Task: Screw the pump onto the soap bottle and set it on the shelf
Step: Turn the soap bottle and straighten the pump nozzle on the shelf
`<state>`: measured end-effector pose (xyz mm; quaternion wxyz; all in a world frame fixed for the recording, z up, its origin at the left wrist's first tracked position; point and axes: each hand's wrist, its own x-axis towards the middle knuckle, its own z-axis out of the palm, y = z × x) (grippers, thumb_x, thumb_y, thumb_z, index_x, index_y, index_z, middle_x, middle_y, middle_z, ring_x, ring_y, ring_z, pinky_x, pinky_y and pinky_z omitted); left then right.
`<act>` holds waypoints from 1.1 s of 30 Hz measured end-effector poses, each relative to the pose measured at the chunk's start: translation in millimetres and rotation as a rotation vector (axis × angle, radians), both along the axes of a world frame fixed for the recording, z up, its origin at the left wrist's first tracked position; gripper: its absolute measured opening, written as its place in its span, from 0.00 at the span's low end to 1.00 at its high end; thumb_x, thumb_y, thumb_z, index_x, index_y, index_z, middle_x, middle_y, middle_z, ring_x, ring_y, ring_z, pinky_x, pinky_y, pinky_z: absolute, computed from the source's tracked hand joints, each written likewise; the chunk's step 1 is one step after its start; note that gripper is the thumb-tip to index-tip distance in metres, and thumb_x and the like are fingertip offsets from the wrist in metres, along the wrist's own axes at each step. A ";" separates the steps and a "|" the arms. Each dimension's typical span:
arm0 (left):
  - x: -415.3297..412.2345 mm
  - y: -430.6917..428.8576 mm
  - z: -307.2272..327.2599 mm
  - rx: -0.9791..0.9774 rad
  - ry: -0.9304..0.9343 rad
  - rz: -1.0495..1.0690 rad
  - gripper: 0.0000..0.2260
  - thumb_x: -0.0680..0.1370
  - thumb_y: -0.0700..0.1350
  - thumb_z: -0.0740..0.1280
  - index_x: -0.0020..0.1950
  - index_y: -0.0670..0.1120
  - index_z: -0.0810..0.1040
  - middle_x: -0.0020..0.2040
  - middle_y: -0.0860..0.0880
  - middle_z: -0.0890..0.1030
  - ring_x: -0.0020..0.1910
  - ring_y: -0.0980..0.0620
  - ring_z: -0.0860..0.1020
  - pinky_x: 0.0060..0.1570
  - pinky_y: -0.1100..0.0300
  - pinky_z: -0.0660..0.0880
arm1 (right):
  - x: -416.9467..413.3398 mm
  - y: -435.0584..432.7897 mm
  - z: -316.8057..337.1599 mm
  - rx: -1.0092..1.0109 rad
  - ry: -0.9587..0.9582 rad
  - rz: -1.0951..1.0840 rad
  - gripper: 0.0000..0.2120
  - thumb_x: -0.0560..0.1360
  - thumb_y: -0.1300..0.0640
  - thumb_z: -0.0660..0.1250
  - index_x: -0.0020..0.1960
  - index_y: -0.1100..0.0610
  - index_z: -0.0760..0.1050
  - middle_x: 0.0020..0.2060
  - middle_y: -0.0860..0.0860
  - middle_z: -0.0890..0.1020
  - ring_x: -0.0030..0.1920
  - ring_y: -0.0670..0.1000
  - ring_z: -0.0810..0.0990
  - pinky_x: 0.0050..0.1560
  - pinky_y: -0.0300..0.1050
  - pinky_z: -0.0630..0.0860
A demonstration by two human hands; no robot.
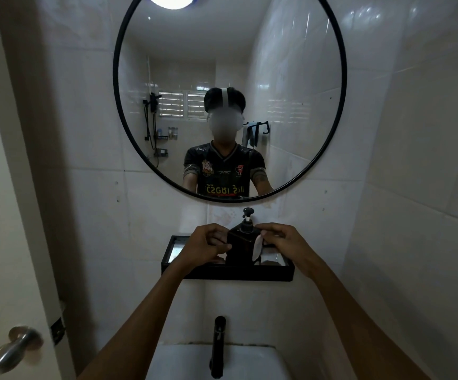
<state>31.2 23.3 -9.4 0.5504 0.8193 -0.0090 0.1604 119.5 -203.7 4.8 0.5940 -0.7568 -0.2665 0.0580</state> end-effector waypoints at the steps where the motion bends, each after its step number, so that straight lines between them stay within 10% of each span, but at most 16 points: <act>1: 0.9 0.3 -0.8 0.005 -0.007 0.016 0.13 0.73 0.33 0.75 0.55 0.41 0.80 0.46 0.43 0.82 0.42 0.52 0.83 0.42 0.57 0.84 | -0.3 -0.4 -0.1 0.004 0.006 0.002 0.12 0.79 0.60 0.67 0.61 0.55 0.82 0.54 0.55 0.86 0.56 0.53 0.84 0.59 0.48 0.81; 8: -0.1 -2.0 -0.9 -0.024 -0.032 0.109 0.10 0.73 0.33 0.75 0.51 0.42 0.81 0.40 0.47 0.82 0.38 0.53 0.80 0.31 0.63 0.80 | -10.1 1.1 4.0 0.006 0.047 0.039 0.16 0.77 0.58 0.70 0.64 0.56 0.80 0.55 0.58 0.84 0.48 0.51 0.85 0.46 0.45 0.83; 23: -12.3 7.5 5.0 0.127 0.128 -0.139 0.31 0.69 0.45 0.80 0.68 0.56 0.73 0.59 0.59 0.80 0.60 0.56 0.79 0.59 0.56 0.79 | -22.0 4.1 5.4 -0.018 0.096 0.115 0.18 0.77 0.57 0.70 0.66 0.54 0.76 0.55 0.57 0.84 0.54 0.61 0.84 0.46 0.48 0.85; 33: -16.1 7.4 5.3 0.136 0.082 -0.150 0.27 0.71 0.48 0.79 0.68 0.54 0.76 0.62 0.54 0.82 0.55 0.51 0.83 0.55 0.56 0.82 | -26.6 1.1 2.9 0.016 0.125 0.151 0.17 0.77 0.59 0.68 0.66 0.54 0.76 0.58 0.54 0.84 0.56 0.62 0.83 0.45 0.47 0.83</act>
